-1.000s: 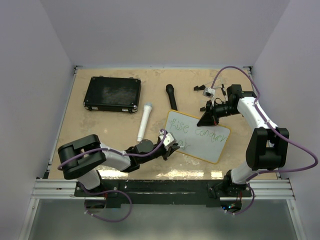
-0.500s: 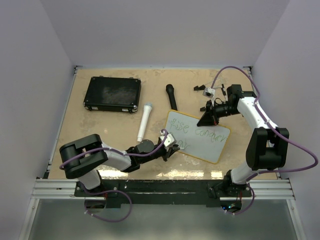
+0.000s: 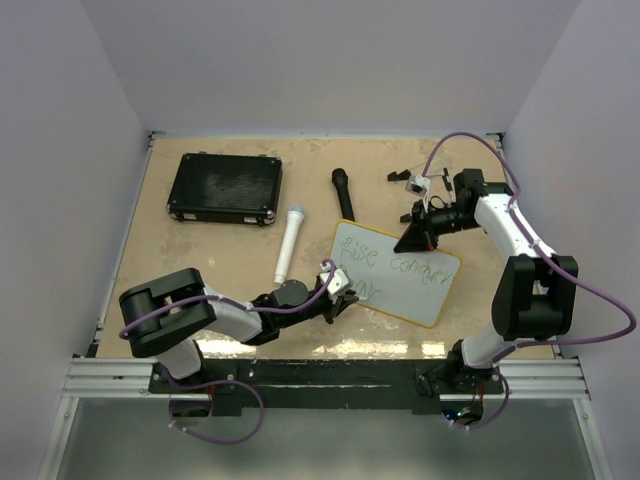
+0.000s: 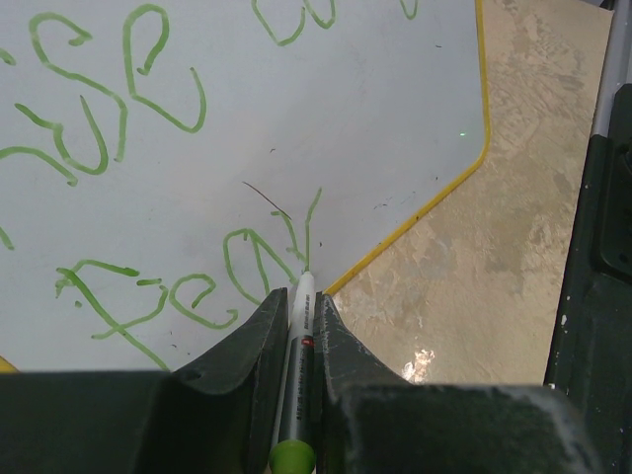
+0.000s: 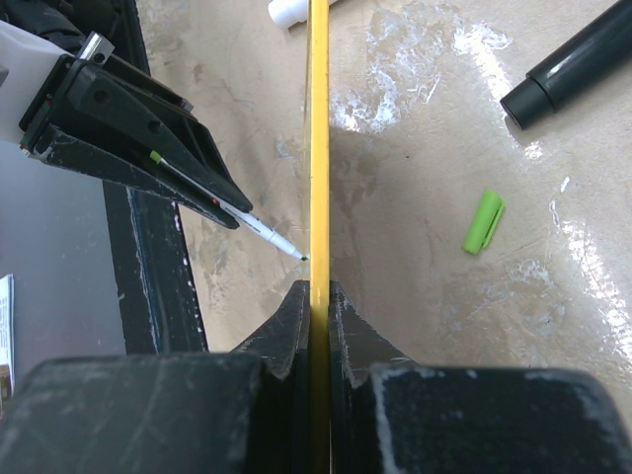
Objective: Write a sentence on the whiteboard
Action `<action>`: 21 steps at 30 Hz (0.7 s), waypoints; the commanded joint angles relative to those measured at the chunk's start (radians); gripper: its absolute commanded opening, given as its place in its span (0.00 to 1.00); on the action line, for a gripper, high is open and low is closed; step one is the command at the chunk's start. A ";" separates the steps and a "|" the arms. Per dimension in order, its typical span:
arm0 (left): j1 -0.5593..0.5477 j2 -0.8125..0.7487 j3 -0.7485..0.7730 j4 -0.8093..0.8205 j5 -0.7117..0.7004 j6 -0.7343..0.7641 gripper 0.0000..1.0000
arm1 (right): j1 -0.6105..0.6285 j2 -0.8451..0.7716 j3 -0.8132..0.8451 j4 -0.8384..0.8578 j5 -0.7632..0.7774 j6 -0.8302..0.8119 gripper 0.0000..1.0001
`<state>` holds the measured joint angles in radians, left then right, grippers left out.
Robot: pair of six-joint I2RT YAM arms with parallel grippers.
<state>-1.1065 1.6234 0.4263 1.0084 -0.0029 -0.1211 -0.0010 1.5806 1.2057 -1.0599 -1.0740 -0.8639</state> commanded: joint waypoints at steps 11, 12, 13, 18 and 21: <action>0.007 -0.036 0.002 0.007 0.036 0.003 0.00 | 0.003 -0.036 -0.008 0.054 0.002 -0.052 0.00; 0.007 -0.046 0.002 0.003 0.043 0.005 0.00 | 0.004 -0.036 -0.006 0.054 0.002 -0.052 0.00; 0.007 -0.072 0.002 -0.010 0.049 0.008 0.00 | 0.004 -0.036 -0.008 0.054 0.002 -0.052 0.00; 0.005 -0.157 -0.004 -0.045 0.086 0.032 0.00 | 0.004 -0.037 -0.006 0.052 0.002 -0.053 0.00; 0.005 -0.197 -0.015 -0.059 0.103 0.038 0.00 | 0.004 -0.039 -0.006 0.052 0.002 -0.052 0.00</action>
<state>-1.1065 1.4906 0.4252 0.9432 0.0536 -0.1089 -0.0010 1.5806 1.2057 -1.0599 -1.0744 -0.8639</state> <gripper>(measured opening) 0.165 0.047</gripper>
